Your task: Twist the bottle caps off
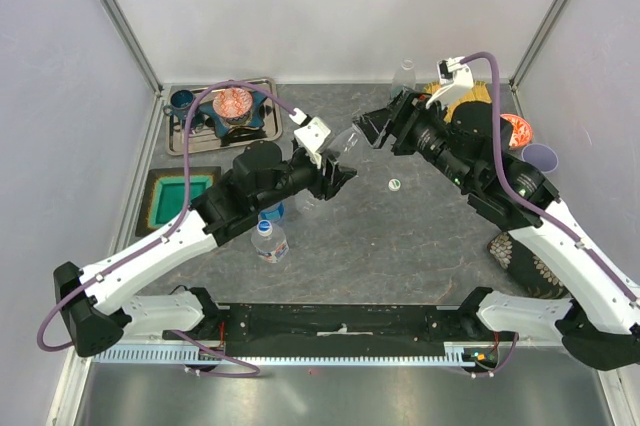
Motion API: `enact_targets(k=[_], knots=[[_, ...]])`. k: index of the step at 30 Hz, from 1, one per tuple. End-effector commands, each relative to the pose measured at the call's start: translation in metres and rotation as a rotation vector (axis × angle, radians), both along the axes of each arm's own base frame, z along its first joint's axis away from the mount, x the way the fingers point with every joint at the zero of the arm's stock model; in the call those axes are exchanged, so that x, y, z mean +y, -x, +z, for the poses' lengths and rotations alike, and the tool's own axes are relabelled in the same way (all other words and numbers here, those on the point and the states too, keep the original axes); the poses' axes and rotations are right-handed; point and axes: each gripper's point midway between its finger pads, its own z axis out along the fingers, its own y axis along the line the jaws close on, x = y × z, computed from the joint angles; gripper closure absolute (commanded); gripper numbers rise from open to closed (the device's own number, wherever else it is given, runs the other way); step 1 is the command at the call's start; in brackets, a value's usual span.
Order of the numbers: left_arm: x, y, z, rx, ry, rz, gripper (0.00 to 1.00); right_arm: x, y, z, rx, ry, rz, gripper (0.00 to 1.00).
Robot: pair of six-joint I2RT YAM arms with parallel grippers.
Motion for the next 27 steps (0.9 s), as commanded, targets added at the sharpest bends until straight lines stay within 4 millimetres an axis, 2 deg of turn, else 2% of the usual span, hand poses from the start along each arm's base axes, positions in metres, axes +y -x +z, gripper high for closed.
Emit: enact_targets(k=[1,8,15,22,25,26,27], knots=[[0.006,-0.002,0.026,-0.094,0.05,0.029,0.54,0.006,-0.004,0.001,0.004,-0.012,0.008,0.26],[0.008,0.001,0.027,-0.116,0.038,0.017,0.54,0.009,-0.01,-0.002,-0.002,-0.003,-0.002,0.33],[0.007,0.003,0.024,-0.112,0.036,0.003,0.54,0.014,-0.011,-0.009,0.01,0.007,0.017,0.48],[0.006,0.004,0.025,-0.115,0.038,-0.003,0.54,0.017,-0.01,-0.021,0.03,0.024,0.029,0.5],[0.006,0.006,0.025,-0.112,0.04,-0.009,0.54,0.018,-0.01,-0.024,0.032,0.031,0.039,0.63],[0.006,0.006,0.026,-0.112,0.043,-0.009,0.54,0.019,-0.009,-0.025,0.032,0.036,0.045,0.79],[0.006,0.006,0.026,-0.112,0.044,-0.012,0.54,0.019,-0.008,-0.026,0.032,0.037,0.05,0.88]])
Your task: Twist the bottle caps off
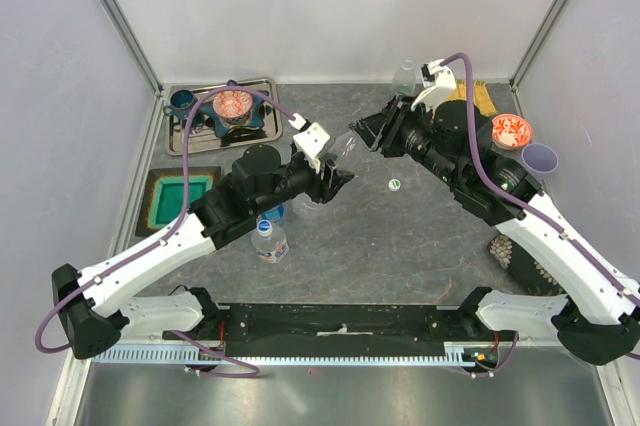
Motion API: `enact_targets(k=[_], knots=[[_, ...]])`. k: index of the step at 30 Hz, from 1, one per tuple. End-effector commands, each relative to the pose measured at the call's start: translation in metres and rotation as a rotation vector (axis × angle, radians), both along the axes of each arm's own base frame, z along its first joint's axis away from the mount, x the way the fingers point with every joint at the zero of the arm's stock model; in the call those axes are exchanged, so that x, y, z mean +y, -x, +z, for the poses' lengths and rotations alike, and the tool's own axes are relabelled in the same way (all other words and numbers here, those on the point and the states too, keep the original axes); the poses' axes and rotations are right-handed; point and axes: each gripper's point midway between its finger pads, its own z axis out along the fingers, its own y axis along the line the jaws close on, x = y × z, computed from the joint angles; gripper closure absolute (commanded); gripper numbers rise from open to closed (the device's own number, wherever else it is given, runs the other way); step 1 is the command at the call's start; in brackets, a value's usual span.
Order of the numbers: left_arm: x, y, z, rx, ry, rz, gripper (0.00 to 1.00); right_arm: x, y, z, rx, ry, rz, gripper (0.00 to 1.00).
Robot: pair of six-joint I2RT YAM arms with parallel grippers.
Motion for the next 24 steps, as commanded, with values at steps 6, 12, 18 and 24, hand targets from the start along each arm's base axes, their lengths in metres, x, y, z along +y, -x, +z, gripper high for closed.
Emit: enact_targets(k=[6,12,18,24], knots=[[-0.002,0.023,0.041,-0.109,0.087,-0.118,0.55,0.007,0.012,-0.004,-0.062,0.059,0.111,1.0],[-0.01,0.092,0.067,-0.075,0.156,-0.545,0.58,0.028,0.06,0.028,-0.24,0.094,0.443,1.0],[0.005,0.14,0.093,0.056,0.239,-0.928,0.56,0.032,0.126,0.055,-0.458,0.071,0.777,1.0],[0.011,0.156,0.094,0.162,0.248,-1.113,0.54,0.028,0.175,0.064,-0.591,0.016,1.015,1.0]])
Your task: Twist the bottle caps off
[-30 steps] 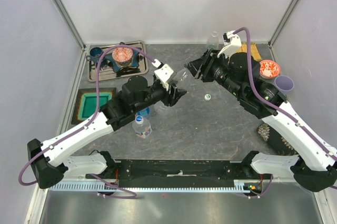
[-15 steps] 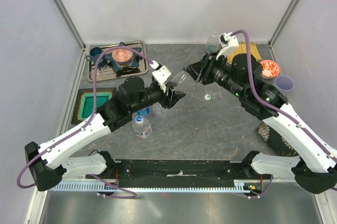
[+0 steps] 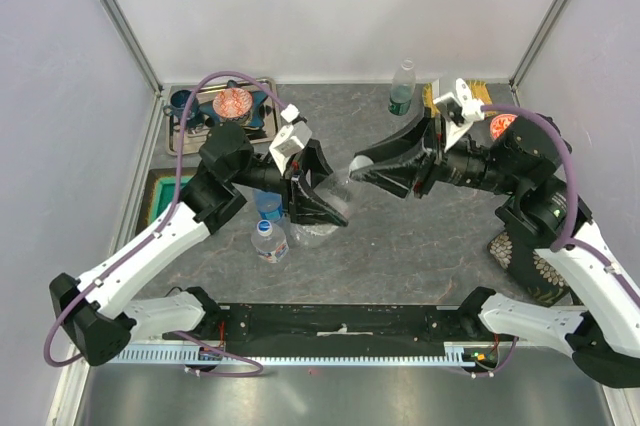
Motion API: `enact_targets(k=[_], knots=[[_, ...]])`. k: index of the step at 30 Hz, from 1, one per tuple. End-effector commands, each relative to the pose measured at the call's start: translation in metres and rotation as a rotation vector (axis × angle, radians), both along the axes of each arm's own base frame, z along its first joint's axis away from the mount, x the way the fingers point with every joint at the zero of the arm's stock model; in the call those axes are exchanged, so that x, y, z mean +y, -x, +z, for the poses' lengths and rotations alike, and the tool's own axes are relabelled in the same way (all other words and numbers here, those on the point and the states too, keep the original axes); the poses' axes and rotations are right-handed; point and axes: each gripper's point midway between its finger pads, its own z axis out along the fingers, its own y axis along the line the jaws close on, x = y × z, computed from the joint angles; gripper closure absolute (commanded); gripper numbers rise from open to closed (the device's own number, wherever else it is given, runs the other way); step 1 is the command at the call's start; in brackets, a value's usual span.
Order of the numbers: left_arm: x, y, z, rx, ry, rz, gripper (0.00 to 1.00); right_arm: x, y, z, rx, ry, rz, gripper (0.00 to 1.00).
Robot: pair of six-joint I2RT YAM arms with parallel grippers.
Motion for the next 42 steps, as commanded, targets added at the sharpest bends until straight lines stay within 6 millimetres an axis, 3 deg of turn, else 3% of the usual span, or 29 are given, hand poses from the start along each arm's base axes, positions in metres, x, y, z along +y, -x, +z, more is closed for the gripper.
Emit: enact_targets(k=[1,5,10,18,24,25,27,28,31,38,42], knots=[[0.013,0.037,0.027,-0.031,0.052,-0.283,0.54,0.008,0.056,-0.014,-0.078,0.043,0.345,1.0],[0.013,0.039,0.025,-0.001,0.04,-0.329,0.54,0.005,0.07,-0.024,-0.111,0.07,0.433,1.0],[0.01,0.036,0.022,0.02,0.028,-0.344,0.53,0.01,0.066,-0.044,-0.077,0.111,0.453,1.0],[0.005,0.026,0.015,0.022,0.004,-0.282,0.52,0.012,0.05,-0.034,-0.036,0.097,0.339,0.98],[0.001,0.018,0.007,0.009,-0.01,-0.216,0.52,0.006,0.039,-0.028,-0.03,0.084,0.238,0.78],[0.001,0.018,0.006,0.002,-0.01,-0.213,0.52,0.005,0.036,-0.027,-0.03,0.08,0.214,0.7],[0.0,0.015,0.004,0.005,-0.015,-0.198,0.51,0.004,0.033,-0.023,-0.027,0.075,0.19,0.64],[0.0,0.015,0.003,0.003,-0.016,-0.193,0.51,0.004,0.029,-0.022,-0.024,0.072,0.162,0.53],[0.001,0.014,0.002,0.0,-0.018,-0.18,0.51,0.002,0.024,-0.018,-0.017,0.066,0.125,0.47],[0.003,0.016,0.001,-0.013,-0.022,-0.163,0.51,0.001,0.011,-0.012,0.0,0.057,0.049,0.41],[0.003,0.015,0.0,-0.017,-0.024,-0.146,0.5,0.0,0.008,-0.007,0.006,0.046,0.031,0.23]])
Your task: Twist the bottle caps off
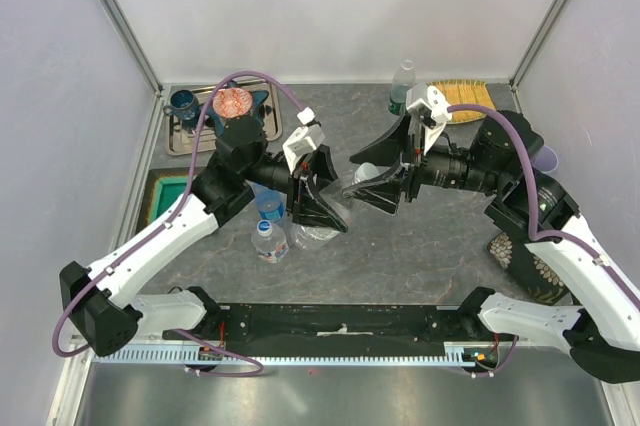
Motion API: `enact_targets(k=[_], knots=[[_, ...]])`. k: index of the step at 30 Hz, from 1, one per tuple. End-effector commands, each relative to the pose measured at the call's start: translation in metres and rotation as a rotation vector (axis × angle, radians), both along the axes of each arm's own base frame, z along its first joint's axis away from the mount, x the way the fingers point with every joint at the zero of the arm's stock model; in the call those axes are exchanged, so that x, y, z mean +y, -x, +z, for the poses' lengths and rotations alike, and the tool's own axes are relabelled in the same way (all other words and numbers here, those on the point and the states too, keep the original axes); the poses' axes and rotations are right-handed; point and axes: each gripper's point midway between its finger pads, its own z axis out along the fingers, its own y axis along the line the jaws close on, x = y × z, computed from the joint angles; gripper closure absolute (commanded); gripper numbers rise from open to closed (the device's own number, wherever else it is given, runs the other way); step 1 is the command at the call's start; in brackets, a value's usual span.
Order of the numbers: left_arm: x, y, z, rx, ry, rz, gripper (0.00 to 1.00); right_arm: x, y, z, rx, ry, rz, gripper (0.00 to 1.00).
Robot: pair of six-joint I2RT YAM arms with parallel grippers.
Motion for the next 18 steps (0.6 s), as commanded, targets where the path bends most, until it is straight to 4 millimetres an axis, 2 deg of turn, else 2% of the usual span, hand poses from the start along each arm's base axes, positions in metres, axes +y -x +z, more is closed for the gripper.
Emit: enact_targets(k=[1,9,13,18], knots=[[0.005,0.001,0.02,-0.097,0.057,0.035,0.5,-0.005,0.001,0.028,-0.031,-0.057,-0.035,0.17],[0.003,-0.004,0.017,-0.101,0.054,0.067,0.5,-0.006,-0.002,0.036,-0.008,-0.075,-0.059,0.03],[0.0,-0.011,0.016,-0.101,0.05,0.108,0.5,-0.008,-0.01,0.042,0.012,-0.098,-0.108,0.02],[-0.004,-0.031,0.011,-0.107,0.038,0.229,0.49,-0.02,-0.038,0.06,0.088,-0.177,-0.301,0.02]])
